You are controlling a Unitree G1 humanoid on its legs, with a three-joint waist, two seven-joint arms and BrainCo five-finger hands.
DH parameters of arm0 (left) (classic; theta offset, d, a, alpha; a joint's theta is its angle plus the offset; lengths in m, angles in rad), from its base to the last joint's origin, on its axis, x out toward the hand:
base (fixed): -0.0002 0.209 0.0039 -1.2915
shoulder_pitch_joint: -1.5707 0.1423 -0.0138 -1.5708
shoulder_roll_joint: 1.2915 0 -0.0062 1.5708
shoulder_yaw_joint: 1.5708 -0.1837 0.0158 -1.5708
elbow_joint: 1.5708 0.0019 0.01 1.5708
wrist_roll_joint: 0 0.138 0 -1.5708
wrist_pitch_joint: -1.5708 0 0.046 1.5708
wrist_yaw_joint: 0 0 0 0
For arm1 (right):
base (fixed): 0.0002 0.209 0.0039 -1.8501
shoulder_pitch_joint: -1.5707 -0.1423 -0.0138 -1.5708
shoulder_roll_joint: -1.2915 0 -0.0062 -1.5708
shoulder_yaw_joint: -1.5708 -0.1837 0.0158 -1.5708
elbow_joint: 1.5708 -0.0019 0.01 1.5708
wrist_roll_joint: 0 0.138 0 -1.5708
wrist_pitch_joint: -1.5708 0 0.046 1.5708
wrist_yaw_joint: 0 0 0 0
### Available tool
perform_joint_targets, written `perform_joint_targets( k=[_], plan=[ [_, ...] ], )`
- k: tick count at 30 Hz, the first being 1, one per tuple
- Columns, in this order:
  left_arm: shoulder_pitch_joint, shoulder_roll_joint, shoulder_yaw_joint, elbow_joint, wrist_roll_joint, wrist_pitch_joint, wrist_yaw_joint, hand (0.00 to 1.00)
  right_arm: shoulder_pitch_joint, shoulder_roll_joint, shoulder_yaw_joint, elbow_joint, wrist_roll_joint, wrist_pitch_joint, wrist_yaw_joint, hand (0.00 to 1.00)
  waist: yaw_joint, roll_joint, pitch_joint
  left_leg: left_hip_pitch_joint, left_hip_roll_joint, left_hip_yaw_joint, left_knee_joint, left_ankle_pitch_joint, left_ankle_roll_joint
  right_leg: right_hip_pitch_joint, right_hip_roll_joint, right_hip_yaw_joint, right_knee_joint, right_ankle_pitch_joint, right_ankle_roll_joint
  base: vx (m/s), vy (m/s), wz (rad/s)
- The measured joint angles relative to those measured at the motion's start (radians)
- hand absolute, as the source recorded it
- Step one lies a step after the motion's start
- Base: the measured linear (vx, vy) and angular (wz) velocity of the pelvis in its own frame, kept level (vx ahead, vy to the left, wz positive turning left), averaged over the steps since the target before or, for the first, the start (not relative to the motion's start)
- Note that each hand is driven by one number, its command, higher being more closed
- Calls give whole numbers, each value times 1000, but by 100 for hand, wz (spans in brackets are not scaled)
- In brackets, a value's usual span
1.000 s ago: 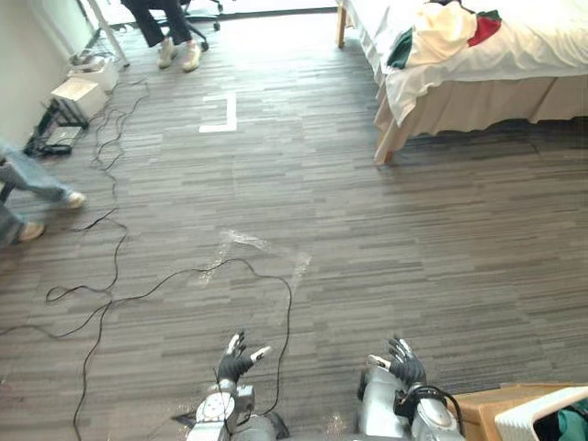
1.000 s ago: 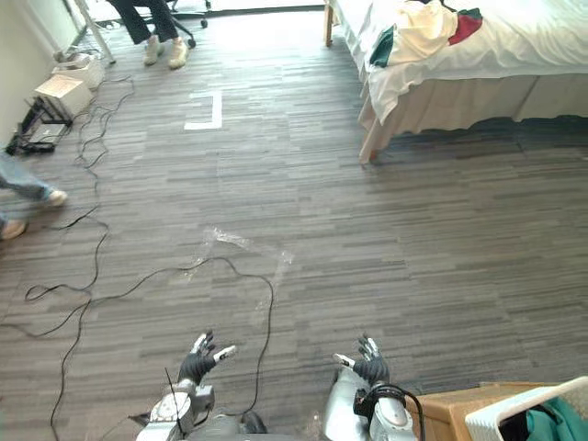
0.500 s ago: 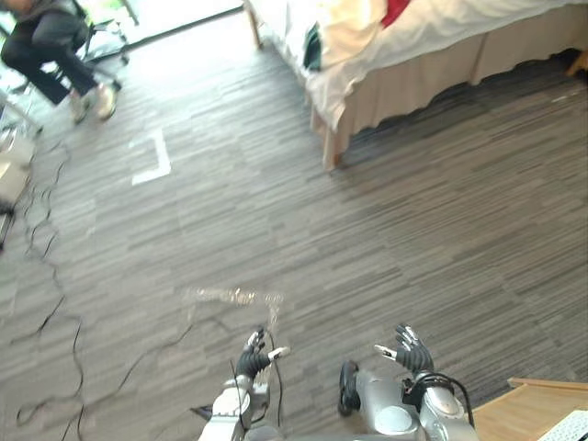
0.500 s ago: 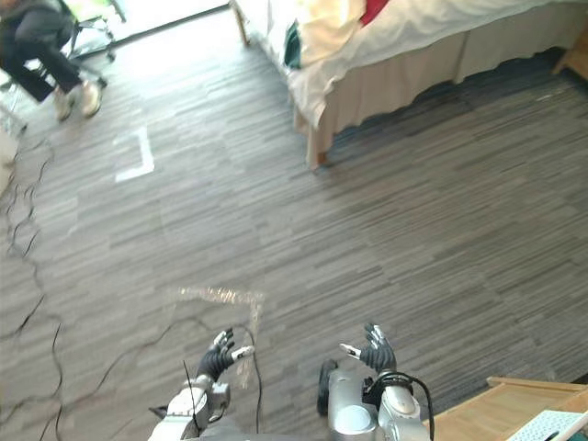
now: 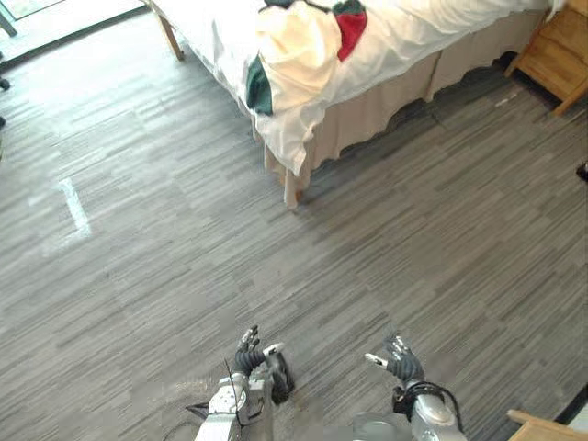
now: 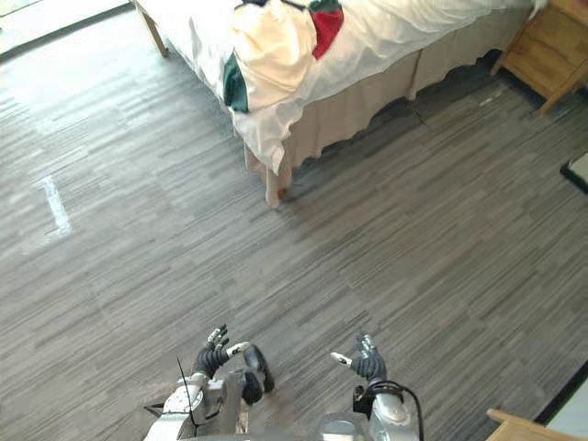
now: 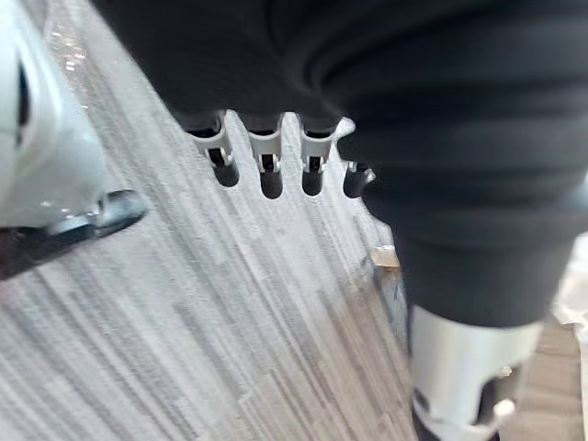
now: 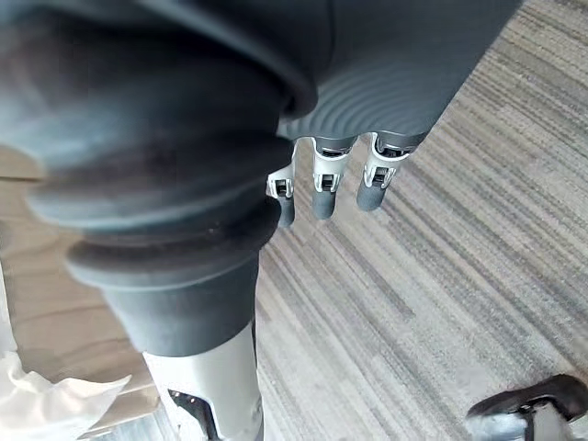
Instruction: Tidy the bed and pick cloth on bed and put in laundry
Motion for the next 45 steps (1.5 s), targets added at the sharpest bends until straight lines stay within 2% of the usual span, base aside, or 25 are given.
perform_joint_targets(
  k=[3, 6, 7, 8, 9, 10, 11, 12, 14, 16, 18, 20, 21, 24, 25, 26, 27, 30, 33, 35, 38, 39, 40, 43, 45],
  plan=[
    [-18, 10, -4, 2, 0, 0, 0, 0, 2, 1, -4, -12, -1, -3, -1, 0, -11, 24, 8, 92, 2, -5, -50, 0, 0, -122, -10, -104, -70, -56, -77, 539, 31, 20],
    [-60, 3, -13, 49, 1, 1, -1, 0, 5, -14, -12, -52, 0, -7, -2, 0, -43, 56, 25, 154, 53, -31, -48, -9, -20, -219, 69, -111, -478, -56, -101, 476, -207, 46],
    [-69, 2, -12, 61, 1, 0, -1, 0, 1, -25, -13, -65, 1, -9, -4, 0, -62, 65, 26, 181, 86, -36, -51, -21, -96, -225, 109, -51, -719, 60, -93, 566, -308, 74],
    [-67, 12, -9, 61, 1, -2, -2, 0, 20, -23, -19, -68, 2, -15, -7, 0, -70, 48, 20, 218, 79, -34, -60, -44, -177, -210, 105, 32, -932, 236, -70, 572, -308, 81],
    [-65, 18, -7, 61, 1, -5, -1, 0, 35, -23, -20, -67, 2, -16, -8, 0, -70, 28, 8, 246, 76, -36, -64, -72, -220, -204, 94, 68, -973, 348, -72, 564, -334, 44],
    [-80, -12, 3, 95, 1, -4, 4, 0, 11, -46, -32, -54, 3, -17, -8, 0, -53, 86, 27, 292, 123, -22, -71, -97, -258, -225, 133, 60, -870, 389, -102, 491, -340, 9],
    [-84, -18, 2, 99, 6, -5, 0, 0, -23, -69, -46, -43, 3, -17, -12, 0, -59, 100, 21, 273, 148, -27, -28, -63, -262, -273, 140, 74, -761, 291, -109, 552, -462, 0],
    [-82, -27, -5, 94, 8, -14, 0, 0, -25, -87, -55, -39, 3, -18, -11, 0, -59, 103, 22, 233, 175, -45, 80, -27, -214, -281, 139, 66, -692, 210, -108, 407, -396, 12],
    [-79, -39, -6, 93, 8, -18, 0, 0, -15, -98, -55, -24, 3, -15, -10, 0, -59, 105, 23, 116, 265, -76, 347, 79, -166, -214, 143, 34, -723, 169, -131, 360, -323, 27],
    [-60, -54, -10, 54, 7, -24, -2, 0, 13, -103, -58, -28, 4, -13, -21, 0, -55, 87, 35, 17, 327, -60, 641, 76, -150, -85, 140, 5, -808, 154, -146, 388, -240, 30],
    [-31, -59, -10, 16, 3, -30, -3, 0, 30, -103, -71, -40, 5, -13, -23, 0, -53, 79, 38, 4, 343, 56, 709, 49, -109, 21, 136, -7, -887, 149, -150, 397, -180, 13],
    [-16, -59, -5, -14, 0, -35, -2, 0, 27, -106, -93, -46, 4, -13, -27, 0, -52, 91, 30, -39, 326, 148, 648, 32, -103, 77, 134, -13, -943, 148, -146, 297, -46, 11],
    [-16, -59, -4, -26, 0, -36, -2, 0, 20, -110, -99, -48, 3, -13, -30, 0, -54, 99, 25, -76, 293, 178, 549, 10, -134, 91, 128, -31, -967, 151, -135, 310, 31, 31],
    [-16, -60, -5, -40, -2, -36, -2, 0, 19, -115, -98, -71, 1, -6, -32, 0, -55, 105, 20, -100, 216, 287, 218, 12, -141, 125, 120, -72, -997, 154, -127, 331, 77, 36],
    [-17, -66, -5, -40, -2, -35, -2, 0, 20, -120, -101, -84, 1, -4, -33, 0, -54, 120, 9, -96, 196, 344, 73, 64, -134, 139, 131, -96, -1003, 140, -105, 391, 139, 38],
    [-15, -79, -5, -37, -2, -35, -2, 0, 36, -123, -123, -111, 0, -2, -41, 0, -55, 140, -4, -95, 193, 363, -4, 135, -88, 154, 147, -114, -1000, 120, -81, 399, 202, 36],
    [-19, -81, -5, -30, -2, -34, -2, 0, 41, -120, -137, -116, -1, -2, -45, 0, -56, 140, -10, -78, 174, 360, -28, 116, -58, 164, 139, -121, -989, 107, -68, 284, 192, 39],
    [-21, -70, -4, -17, -2, -26, -4, 0, 92, -66, -188, -187, -31, 1, -55, 0, -54, 59, -39, -24, 61, 320, -129, 117, -49, 154, 38, -165, -831, 21, -13, 319, 206, 66],
    [-10, -38, -3, -9, -1, -14, -4, 0, 95, -46, -235, -276, -60, 10, -80, 0, -57, 41, -38, 34, 36, 264, -152, 91, -47, 42, -39, -149, -439, 53, -21, 283, 108, 69],
    [-3, -6, 5, -10, 0, -4, 0, 0, 101, -38, -292, -354, -95, 18, -110, 0, -63, 34, -43, 54, 52, 220, -142, 79, -45, -55, -48, -88, -271, -7, -28, 277, -10, 76],
    [-6, 27, 53, -2, 2, -3, 10, 0, 70, -39, -461, -547, -147, 19, -190, 0, -77, 27, -46, 54, 79, 149, -134, 78, -47, -115, 5, -43, -457, -26, -35, 251, -162, 79],
    [2, 35, 64, 7, 3, -3, 18, 0, 56, -39, -520, -637, -162, 17, -231, 0, -84, 2, -59, 51, 74, 137, -116, 66, -87, -96, 19, -34, -683, 58, -49, 289, -276, 59],
    [-8, 10, 91, 49, 10, 2, 23, 0, 33, -58, -557, -695, -202, 14, -272, 0, -81, 24, -56, 55, 98, 126, -98, 44, -153, -68, 38, -50, -739, 91, -62, 249, -202, 35],
    [6, -51, 110, 53, 31, 1, 20, 0, -10, -103, -567, -808, -336, 20, -330, 0, -66, 72, -85, 76, 156, 185, -111, 59, -176, -18, 110, -59, -821, 98, -70, 221, -107, -13],
    [-9, -71, 126, 54, 38, -5, 19, 0, -31, -116, -528, -826, -422, 20, -331, 0, -54, 83, -95, 100, 166, 204, -122, 64, -185, 3, 131, -53, -850, 101, -75, 146, -57, -28]
  ],
)
